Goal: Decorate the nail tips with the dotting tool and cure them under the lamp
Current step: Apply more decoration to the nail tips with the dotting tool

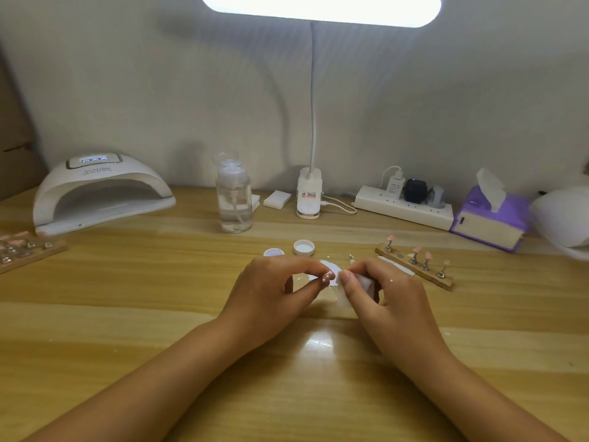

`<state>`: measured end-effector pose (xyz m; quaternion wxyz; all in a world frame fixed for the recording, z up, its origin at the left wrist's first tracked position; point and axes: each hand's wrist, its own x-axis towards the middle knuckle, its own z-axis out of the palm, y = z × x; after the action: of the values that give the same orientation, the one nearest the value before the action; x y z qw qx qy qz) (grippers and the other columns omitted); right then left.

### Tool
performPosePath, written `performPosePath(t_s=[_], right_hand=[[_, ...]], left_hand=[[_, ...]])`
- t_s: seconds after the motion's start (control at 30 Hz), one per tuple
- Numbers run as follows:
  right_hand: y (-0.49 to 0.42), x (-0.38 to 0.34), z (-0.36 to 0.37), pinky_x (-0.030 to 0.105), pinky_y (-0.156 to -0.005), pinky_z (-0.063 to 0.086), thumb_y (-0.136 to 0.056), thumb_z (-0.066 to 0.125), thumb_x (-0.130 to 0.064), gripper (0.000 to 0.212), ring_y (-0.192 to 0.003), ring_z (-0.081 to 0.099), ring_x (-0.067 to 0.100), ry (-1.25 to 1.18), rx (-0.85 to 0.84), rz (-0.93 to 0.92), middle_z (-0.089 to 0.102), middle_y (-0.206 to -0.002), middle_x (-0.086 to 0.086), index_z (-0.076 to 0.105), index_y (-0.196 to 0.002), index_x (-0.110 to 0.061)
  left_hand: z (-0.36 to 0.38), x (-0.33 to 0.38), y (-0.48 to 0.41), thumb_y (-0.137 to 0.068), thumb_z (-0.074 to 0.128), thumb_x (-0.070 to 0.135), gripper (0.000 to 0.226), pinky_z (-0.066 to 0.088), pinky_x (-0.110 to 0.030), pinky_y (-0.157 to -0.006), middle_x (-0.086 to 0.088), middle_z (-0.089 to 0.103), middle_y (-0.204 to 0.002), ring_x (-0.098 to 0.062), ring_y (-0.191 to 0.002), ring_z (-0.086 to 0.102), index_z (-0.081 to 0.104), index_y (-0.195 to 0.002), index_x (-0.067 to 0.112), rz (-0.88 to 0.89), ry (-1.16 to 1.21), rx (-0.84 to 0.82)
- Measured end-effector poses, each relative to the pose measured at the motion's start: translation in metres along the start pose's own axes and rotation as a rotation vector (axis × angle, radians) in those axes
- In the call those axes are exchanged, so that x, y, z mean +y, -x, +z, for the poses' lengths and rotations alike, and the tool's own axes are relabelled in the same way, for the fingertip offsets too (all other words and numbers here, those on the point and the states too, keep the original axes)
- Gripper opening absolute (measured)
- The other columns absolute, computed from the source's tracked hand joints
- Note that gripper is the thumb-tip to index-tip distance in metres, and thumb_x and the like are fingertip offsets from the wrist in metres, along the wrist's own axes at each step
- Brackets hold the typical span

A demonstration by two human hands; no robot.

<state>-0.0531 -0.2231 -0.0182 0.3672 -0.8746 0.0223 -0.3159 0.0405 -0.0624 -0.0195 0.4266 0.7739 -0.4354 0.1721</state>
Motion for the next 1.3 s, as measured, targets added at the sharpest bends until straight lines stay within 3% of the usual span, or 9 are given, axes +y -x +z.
performPosePath(t_s=[0.1, 0.27, 0.5, 1.3], right_hand=[[0.0010, -0.0013, 0.0002, 0.020, -0.054, 0.034, -0.091, 0.068, -0.020, 0.013, -0.066, 0.054, 0.015, -0.007, -0.037, -0.021, 0.058, -0.065, -0.009, 0.069, -0.078, -0.021], [0.0018, -0.0045, 0.0012, 0.036, -0.063, 0.045, -0.091, 0.069, -0.020, 0.008, -0.069, 0.057, 0.013, 0.015, -0.087, -0.085, 0.063, -0.071, -0.009, 0.072, -0.084, -0.019], [0.0010, -0.0055, 0.0011, 0.045, -0.068, 0.047, -0.093, 0.065, -0.026, 0.013, -0.069, 0.057, 0.015, 0.025, -0.091, -0.072, 0.064, -0.073, -0.006, 0.072, -0.086, -0.017], [0.0012, -0.0039, 0.0008, 0.037, -0.066, 0.044, -0.092, 0.067, -0.025, 0.012, -0.066, 0.055, 0.014, 0.053, -0.058, -0.032, 0.063, -0.069, -0.008, 0.073, -0.085, -0.019]], left_hand=[[0.0004, -0.0008, -0.0013, -0.087, 0.075, 0.022, 0.008, 0.026, -0.006, -0.050, 0.044, 0.049, -0.058, -0.002, -0.043, 0.038, 0.078, -0.093, 0.025, -0.031, 0.031, 0.004], [0.0002, -0.0022, -0.0020, -0.086, 0.075, 0.019, 0.012, 0.027, -0.007, -0.050, 0.042, 0.049, -0.057, -0.001, -0.046, 0.040, 0.078, -0.095, 0.027, -0.040, 0.042, -0.025], [-0.0007, -0.0034, -0.0005, -0.085, 0.074, 0.021, 0.014, 0.027, -0.007, -0.050, 0.044, 0.048, -0.058, 0.000, -0.045, 0.040, 0.077, -0.093, 0.032, -0.017, 0.037, -0.029], [0.0004, -0.0021, 0.0015, -0.085, 0.067, 0.037, 0.010, 0.025, -0.015, -0.051, 0.028, 0.051, -0.055, -0.002, -0.044, 0.040, 0.076, -0.090, 0.037, 0.002, 0.001, -0.012]])
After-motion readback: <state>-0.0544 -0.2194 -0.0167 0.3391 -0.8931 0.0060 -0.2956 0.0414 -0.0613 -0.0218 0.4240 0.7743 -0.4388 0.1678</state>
